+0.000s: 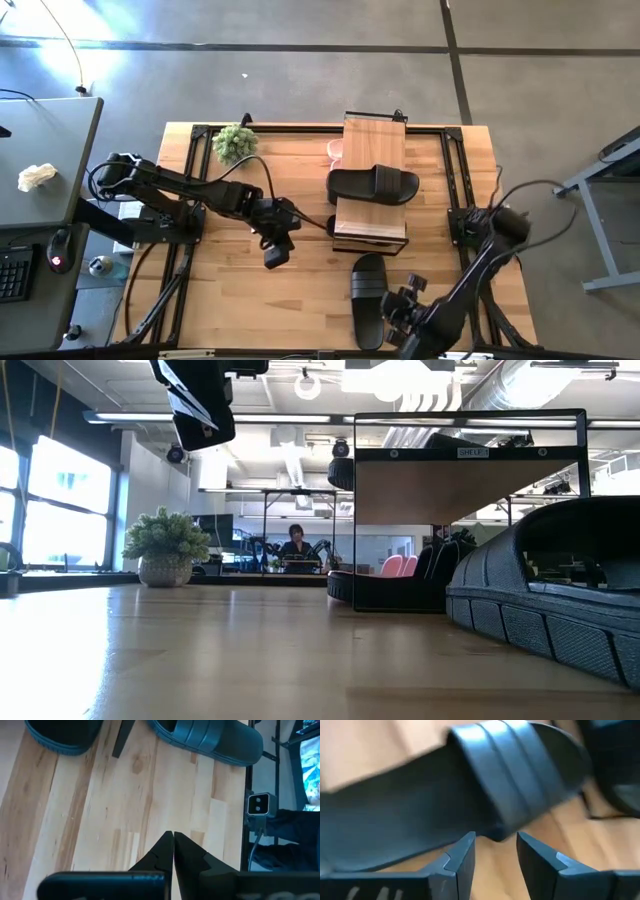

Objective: Pick and place slides into the shelf
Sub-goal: Put the black slipper on the shelf

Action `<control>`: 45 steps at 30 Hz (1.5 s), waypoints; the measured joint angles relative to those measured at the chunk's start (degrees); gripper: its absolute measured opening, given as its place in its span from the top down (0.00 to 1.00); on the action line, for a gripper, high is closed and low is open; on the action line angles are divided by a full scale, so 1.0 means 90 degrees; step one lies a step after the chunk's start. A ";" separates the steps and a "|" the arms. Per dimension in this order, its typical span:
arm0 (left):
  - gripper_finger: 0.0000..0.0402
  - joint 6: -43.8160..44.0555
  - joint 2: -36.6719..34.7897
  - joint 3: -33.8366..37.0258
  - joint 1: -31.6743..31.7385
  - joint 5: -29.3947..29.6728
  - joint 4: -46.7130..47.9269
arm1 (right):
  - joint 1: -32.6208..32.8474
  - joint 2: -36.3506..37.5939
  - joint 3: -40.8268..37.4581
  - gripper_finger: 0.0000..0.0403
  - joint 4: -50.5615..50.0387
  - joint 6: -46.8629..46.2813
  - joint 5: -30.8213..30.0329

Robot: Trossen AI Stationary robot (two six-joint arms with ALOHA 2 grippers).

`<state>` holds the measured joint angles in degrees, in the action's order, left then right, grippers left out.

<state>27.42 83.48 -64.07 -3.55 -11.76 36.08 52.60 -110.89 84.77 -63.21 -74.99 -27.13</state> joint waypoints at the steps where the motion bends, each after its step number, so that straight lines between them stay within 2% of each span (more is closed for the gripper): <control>1: 0.99 -0.0002 0.0000 0.0000 0.0001 -0.0001 0.0000 | 0.0000 -0.0187 0.0226 0.67 -0.0442 -0.0161 -0.0023; 4: 0.99 -0.0055 0.0000 0.0000 0.0002 0.0085 0.0000 | -0.0005 -0.0679 0.0797 0.67 -0.1531 -0.0564 -0.0030; 7: 0.99 -0.0092 0.0000 0.0000 0.0002 0.0196 0.0000 | -0.0006 -0.1030 0.1135 0.67 -0.1919 -0.0626 -0.0167; 18: 0.99 -0.0092 0.0002 0.0000 0.0005 0.0220 0.0000 | -0.0005 -0.1240 0.1239 0.67 -0.1934 -0.0677 -0.0324; 22: 0.99 -0.0092 0.0002 0.0000 0.0005 0.0220 0.0000 | -0.0023 -0.1239 0.1239 0.67 -0.1932 -0.0617 -0.0579; 34: 0.99 -0.0165 0.0002 0.0000 0.0005 0.0220 0.0000 | -0.0095 -0.1239 0.1239 0.67 -0.1877 0.0306 -0.0630; 45: 0.99 -0.0187 0.0002 0.0000 0.0005 0.0235 0.0000 | -0.0097 -0.1239 0.1237 0.67 -0.1355 0.1338 -0.0627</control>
<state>25.74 83.50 -64.07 -3.51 -9.65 36.07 51.72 -122.04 95.90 -75.41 -62.95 -32.77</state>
